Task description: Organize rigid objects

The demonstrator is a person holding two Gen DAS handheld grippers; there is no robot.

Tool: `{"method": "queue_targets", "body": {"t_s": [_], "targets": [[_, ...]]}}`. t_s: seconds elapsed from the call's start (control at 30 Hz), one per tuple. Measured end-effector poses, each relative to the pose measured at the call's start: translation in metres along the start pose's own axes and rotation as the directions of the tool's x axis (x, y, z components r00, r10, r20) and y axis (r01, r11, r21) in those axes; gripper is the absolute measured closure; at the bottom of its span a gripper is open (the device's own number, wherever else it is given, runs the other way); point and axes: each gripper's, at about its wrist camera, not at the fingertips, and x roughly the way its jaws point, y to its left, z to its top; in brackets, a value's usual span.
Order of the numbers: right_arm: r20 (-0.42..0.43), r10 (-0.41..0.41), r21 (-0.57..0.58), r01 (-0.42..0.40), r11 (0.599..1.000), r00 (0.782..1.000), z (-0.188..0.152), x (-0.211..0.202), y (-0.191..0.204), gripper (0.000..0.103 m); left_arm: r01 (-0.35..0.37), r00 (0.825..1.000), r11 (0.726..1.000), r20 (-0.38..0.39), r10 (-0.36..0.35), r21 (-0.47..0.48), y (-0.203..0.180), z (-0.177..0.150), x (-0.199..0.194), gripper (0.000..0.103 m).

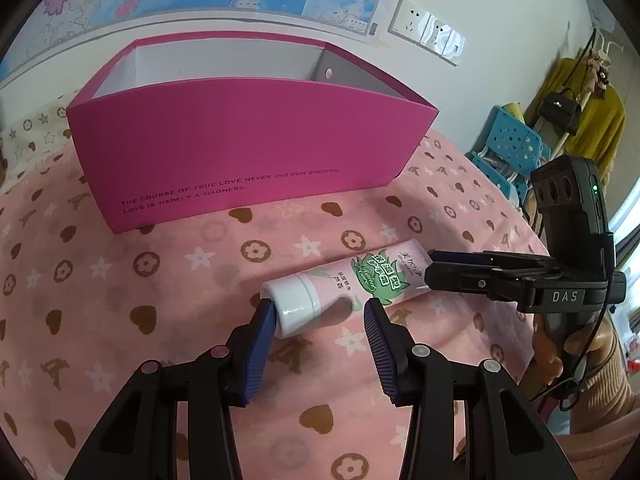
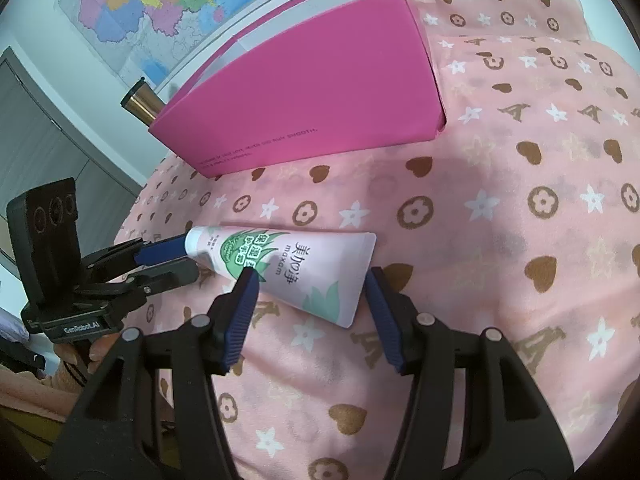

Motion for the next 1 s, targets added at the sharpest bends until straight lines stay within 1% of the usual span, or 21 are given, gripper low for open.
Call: {"method": "queue_targets", "body": {"t_s": [0.07, 0.3, 0.7, 1.0], "targets": [[0.001, -0.007, -0.005, 0.007, 1.0, 1.0, 0.0, 0.0, 0.0, 0.045, 0.0, 1.0, 1.0, -0.002, 0.0, 0.001, -0.001, 0.0, 0.0, 0.056], [0.01, -0.022, -0.015, 0.022, 1.0, 1.0, 0.001, -0.004, 0.004, 0.045, -0.001, 1.0, 1.0, 0.009, 0.001, 0.008, -0.006, 0.003, -0.003, 0.056], [0.064, -0.05, -0.069, 0.054, 0.996, 0.997, 0.014, -0.025, 0.018, 0.045, -0.008, 0.998, 0.999, 0.059, 0.006, 0.032, -0.016, 0.015, -0.017, 0.056], [0.095, -0.062, -0.082, 0.07, 0.994, 0.993, 0.021, -0.037, 0.02, 0.045, -0.005, 0.996, 0.999, 0.085, 0.0, 0.051, -0.023, 0.025, -0.023, 0.056]]}}
